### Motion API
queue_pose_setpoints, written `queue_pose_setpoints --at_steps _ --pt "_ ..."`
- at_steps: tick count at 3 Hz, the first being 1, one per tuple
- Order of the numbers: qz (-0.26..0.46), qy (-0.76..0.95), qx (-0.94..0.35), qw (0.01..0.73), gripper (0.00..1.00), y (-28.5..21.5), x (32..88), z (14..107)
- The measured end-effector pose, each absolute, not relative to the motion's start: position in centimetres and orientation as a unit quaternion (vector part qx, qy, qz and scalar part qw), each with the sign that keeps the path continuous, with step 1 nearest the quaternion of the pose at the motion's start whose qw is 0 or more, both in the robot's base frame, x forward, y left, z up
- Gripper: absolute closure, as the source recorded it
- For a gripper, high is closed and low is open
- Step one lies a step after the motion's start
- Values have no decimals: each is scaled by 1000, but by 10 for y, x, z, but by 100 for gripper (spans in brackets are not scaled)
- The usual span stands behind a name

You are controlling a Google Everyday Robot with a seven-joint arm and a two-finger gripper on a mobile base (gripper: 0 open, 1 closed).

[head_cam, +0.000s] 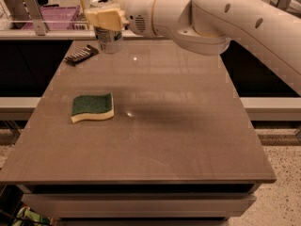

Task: Move 7up can near rxbar chocolate

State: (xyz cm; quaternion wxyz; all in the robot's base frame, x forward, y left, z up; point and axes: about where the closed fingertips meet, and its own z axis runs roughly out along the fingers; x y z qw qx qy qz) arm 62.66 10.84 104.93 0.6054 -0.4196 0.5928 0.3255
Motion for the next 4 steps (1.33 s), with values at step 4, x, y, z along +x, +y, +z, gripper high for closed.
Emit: queue_pose_setpoints --at_steps 4 --pt "257 592 -407 647 100 142 709 1009"
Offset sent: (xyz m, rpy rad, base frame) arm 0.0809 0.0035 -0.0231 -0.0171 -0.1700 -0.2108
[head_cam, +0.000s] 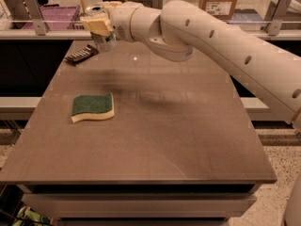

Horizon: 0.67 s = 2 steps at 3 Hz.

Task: Move 7up can near rxbar chocolate

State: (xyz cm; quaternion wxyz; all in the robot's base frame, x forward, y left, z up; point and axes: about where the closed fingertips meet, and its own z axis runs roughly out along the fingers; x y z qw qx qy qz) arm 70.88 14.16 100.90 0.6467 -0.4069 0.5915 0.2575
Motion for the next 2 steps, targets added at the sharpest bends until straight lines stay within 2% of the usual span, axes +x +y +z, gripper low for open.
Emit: queue_pose_setpoints --at_steps 2 --pt "296 606 -398 622 100 164 735 970"
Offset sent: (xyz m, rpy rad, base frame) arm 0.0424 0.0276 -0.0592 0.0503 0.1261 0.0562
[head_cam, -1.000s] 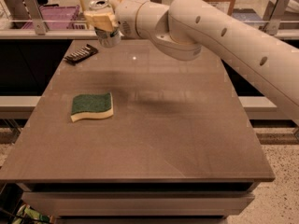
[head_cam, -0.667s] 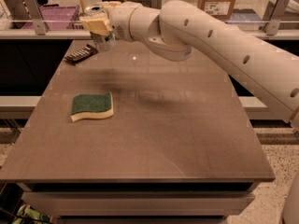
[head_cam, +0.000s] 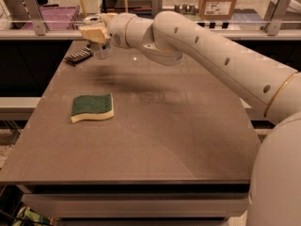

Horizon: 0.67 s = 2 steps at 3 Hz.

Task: Move 7up can near rxbar chocolate

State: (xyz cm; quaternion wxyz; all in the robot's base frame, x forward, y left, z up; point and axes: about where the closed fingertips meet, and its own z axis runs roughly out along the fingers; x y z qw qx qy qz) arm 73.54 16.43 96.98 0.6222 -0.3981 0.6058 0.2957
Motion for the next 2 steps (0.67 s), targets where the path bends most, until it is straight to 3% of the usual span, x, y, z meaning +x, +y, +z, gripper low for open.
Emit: queue_pose_setpoints --at_steps 2 --pt "299 613 -400 613 100 170 746 960"
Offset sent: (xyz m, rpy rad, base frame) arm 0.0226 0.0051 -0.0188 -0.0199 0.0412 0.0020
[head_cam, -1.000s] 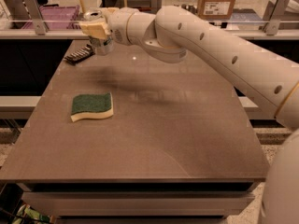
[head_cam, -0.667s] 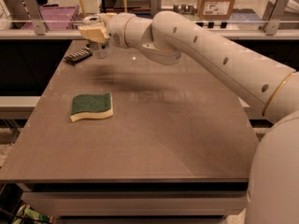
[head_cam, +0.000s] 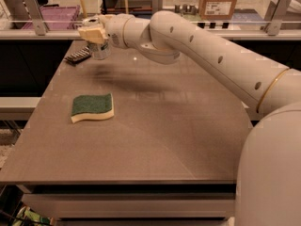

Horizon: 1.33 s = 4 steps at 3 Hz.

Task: Move 7up can near rxbar chocolate

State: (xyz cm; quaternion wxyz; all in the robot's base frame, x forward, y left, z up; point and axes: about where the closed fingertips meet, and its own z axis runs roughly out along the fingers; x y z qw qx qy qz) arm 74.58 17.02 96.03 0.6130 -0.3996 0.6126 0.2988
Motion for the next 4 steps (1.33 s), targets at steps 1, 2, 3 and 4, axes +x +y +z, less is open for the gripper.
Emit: queue_pose_setpoints --at_steps 1,2,3,4 --pt "302 616 -397 609 100 173 758 950" --pt "310 619 -392 606 100 176 770 939" --pt "325 615 -386 606 100 183 780 929" --pt "341 616 -381 600 100 190 785 918"
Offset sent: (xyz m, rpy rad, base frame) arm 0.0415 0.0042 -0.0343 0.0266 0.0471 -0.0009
